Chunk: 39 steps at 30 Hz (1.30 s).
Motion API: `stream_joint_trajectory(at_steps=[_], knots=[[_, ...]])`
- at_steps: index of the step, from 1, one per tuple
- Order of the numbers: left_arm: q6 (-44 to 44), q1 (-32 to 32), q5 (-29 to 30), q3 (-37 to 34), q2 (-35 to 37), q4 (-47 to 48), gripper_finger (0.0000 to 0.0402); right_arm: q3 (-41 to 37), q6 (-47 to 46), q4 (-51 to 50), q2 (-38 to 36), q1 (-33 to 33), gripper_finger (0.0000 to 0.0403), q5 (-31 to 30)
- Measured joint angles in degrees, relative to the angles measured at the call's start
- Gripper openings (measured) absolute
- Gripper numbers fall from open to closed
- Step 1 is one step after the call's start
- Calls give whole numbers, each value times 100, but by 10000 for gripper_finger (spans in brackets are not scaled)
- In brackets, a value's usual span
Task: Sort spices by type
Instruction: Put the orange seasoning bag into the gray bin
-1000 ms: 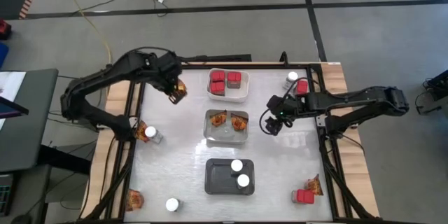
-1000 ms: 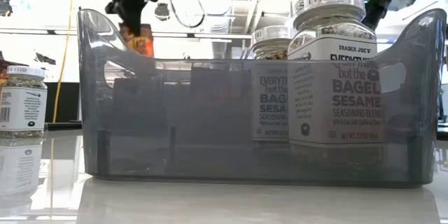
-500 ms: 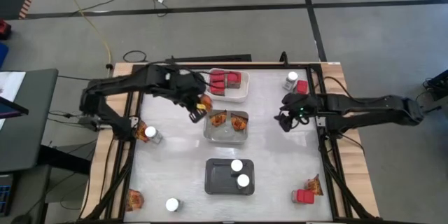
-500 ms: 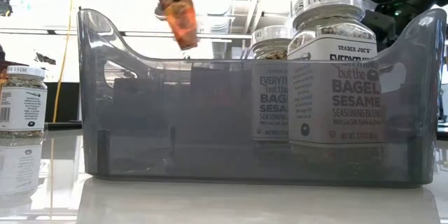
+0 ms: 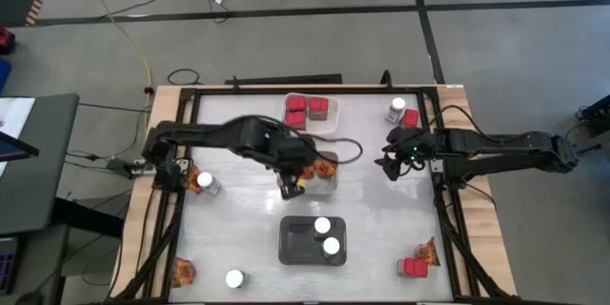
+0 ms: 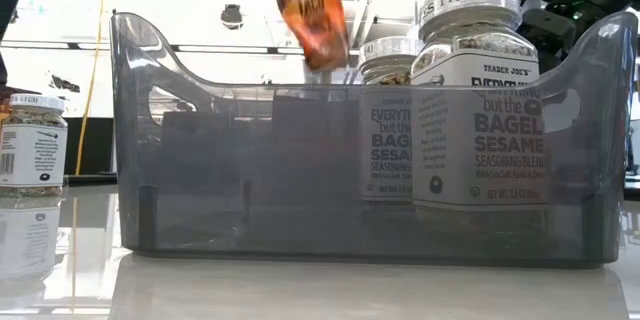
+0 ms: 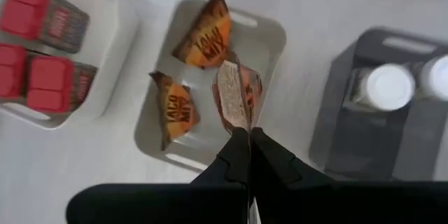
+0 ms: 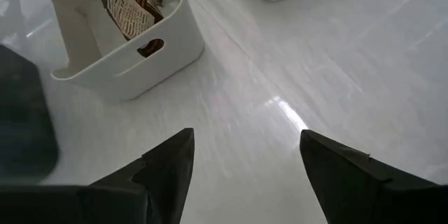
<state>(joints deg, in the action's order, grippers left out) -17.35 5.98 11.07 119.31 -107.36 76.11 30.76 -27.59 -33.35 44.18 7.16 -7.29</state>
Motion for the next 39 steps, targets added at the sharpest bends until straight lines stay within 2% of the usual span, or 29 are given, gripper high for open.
stream_joint_trajectory(at_steps=[7, 10, 16, 25, 39], knots=[[489, 32, 75, 0, -685, 133, 0, 0, -87, -4, 0, -3, 286, 18], [596, 10, 289, -4, -938, 377, 0, 0, -98, -4, 0, -4, 286, 23], [955, -133, 374, -36, -1286, 266, 0, 0, -149, -33, 2, -4, 286, 38], [1056, -285, 375, -804, -1227, -153, 0, 0, -195, -106, 4, -7, 286, 158], [1059, -422, 317, -811, -1221, -522, 0, 0, -197, -148, 2, -7, 286, 158]])
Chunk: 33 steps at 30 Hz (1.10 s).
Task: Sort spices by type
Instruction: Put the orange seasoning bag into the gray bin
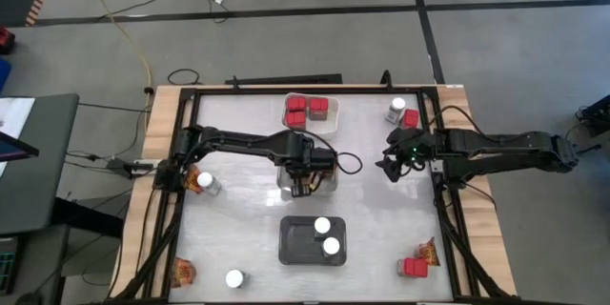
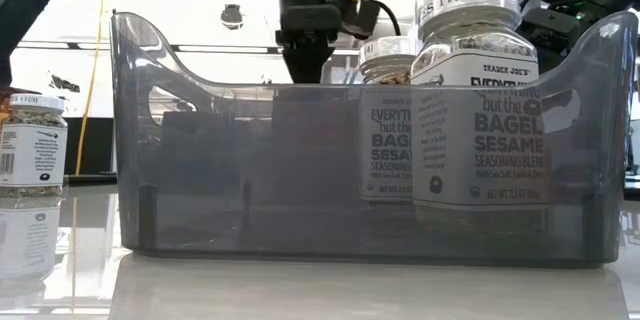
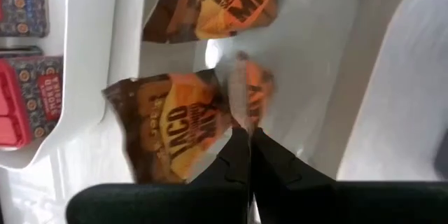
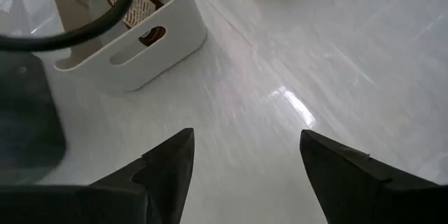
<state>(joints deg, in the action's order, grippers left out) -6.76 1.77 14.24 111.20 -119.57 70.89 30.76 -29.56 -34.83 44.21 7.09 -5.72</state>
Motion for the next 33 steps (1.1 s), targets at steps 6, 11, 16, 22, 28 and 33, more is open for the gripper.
stream_joint_trajectory(at_steps=[6, 11, 16, 22, 28, 33], knots=[[-43, -16, 7, -86, 2, -66, 0, 0, -44, 1, 0, 0, 286, 3], [-207, 4, -2, -345, 2, -95, 0, 0, -59, 2, 0, 0, 286, 109], [-366, 25, -7, -358, 2, -150, 0, 0, -59, 11, 0, 0, 286, 129], [-488, 26, -45, -358, 95, -107, 1, 0, -85, 13, 1, 1, 286, 129], [-649, 26, -268, -358, 120, -95, 6, 0, -103, 17, 0, 0, 286, 129], [-635, 21, -345, -358, 120, -95, 21, 0, -100, 17, 0, 0, 286, 129]])
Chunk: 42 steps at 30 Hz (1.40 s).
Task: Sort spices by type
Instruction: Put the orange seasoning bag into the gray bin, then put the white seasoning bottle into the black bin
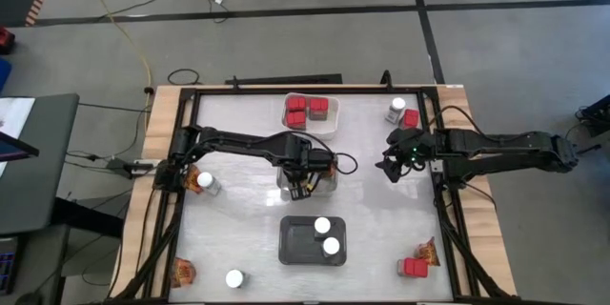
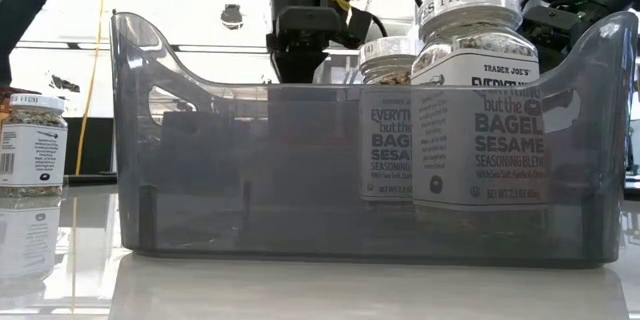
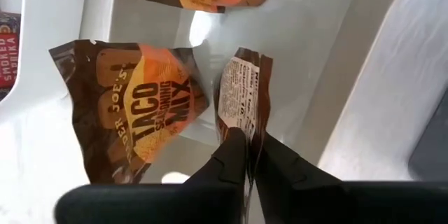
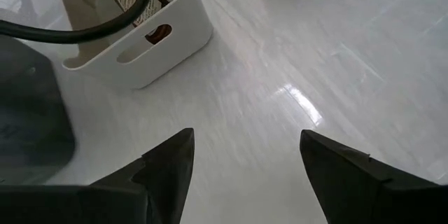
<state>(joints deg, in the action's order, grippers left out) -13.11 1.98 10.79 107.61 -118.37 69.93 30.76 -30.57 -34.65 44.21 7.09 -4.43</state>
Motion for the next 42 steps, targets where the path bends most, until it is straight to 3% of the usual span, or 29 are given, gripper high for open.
stream_joint_trajectory(at_steps=[12, 24, 42], knots=[[-10, -9, 13, 161, -2, 169, 93, 0, 19, 0, 1, 0, 286, 0], [-13, -13, 363, 1029, 66, 756, 96, 0, 61, 0, 2, 2, 286, -1], [-322, -14, 359, 1075, 794, 759, 96, 0, 57, -4, 2, 2, 286, -2]])
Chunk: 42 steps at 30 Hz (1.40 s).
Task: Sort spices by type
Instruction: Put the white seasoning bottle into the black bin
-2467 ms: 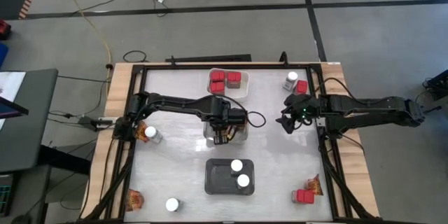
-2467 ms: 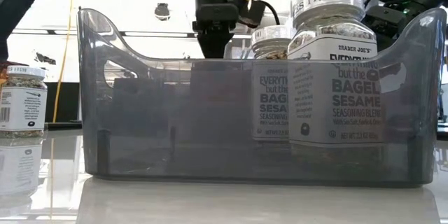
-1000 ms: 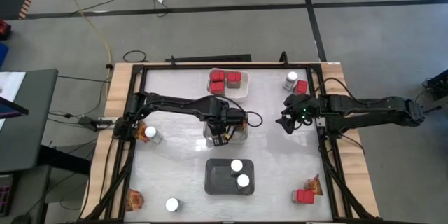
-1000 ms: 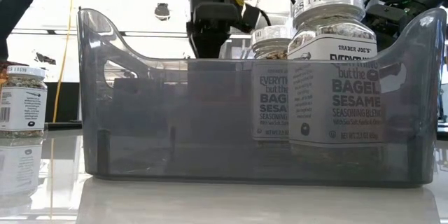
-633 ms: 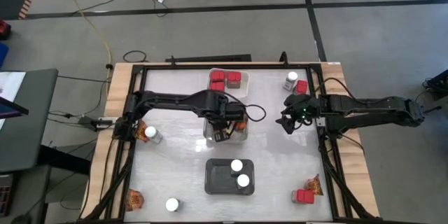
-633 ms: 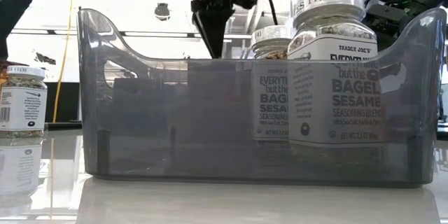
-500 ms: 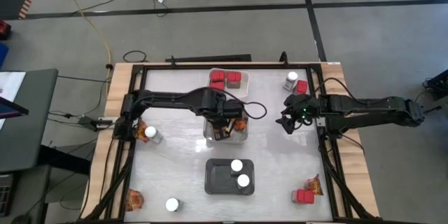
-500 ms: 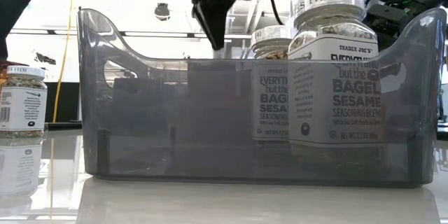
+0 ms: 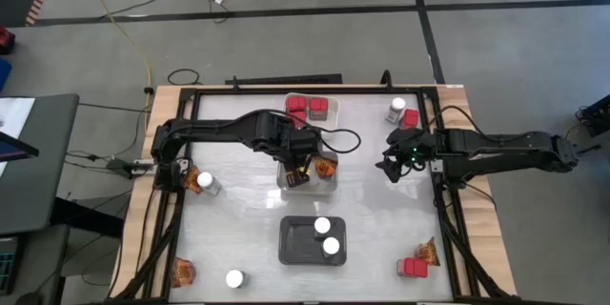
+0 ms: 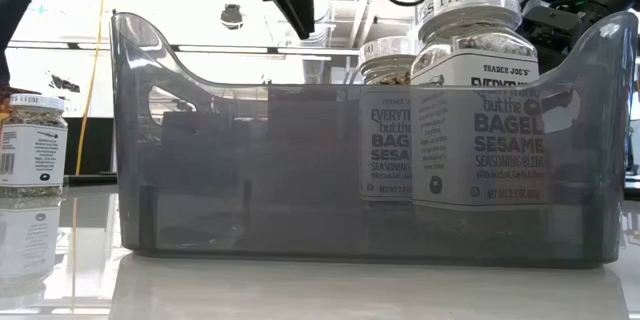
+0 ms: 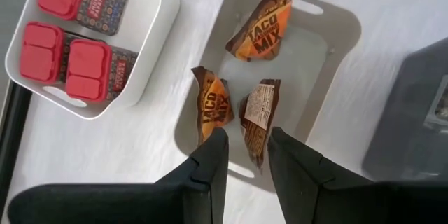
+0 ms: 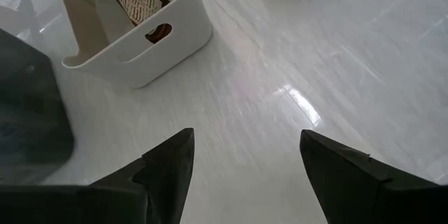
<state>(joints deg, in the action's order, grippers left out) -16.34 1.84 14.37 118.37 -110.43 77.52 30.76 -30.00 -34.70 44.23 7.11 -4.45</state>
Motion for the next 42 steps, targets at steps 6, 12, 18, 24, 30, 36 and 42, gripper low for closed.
stream_joint_trajectory(at_steps=[6, 12, 18, 24, 30, 36, 42], knots=[[-190, 7, -11, -2, 123, 64, 96, 0, 0, 0, 0, 0, 286, 0], [-387, 38, -13, -4, 208, 554, 96, 0, 0, -2, -2, 0, 286, 0], [-150, 134, -5, -354, 452, 426, 96, 0, -21, 1, -1, 0, 286, 0], [-644, 129, 102, -1604, 1233, 119, 96, 0, -61, 0, 0, 0, 286, 0], [-1591, 199, 128, -2938, 2498, -540, 96, 0, -57, 61, -1, 12, 286, 0], [-2805, 466, 156, -3849, 3572, -639, 96, 1, -55, 88, 0, 11, 286, 0], [-3486, 783, 348, -4460, 4200, -655, 96, 2, -44, 90, 0, 11, 286, 0]])
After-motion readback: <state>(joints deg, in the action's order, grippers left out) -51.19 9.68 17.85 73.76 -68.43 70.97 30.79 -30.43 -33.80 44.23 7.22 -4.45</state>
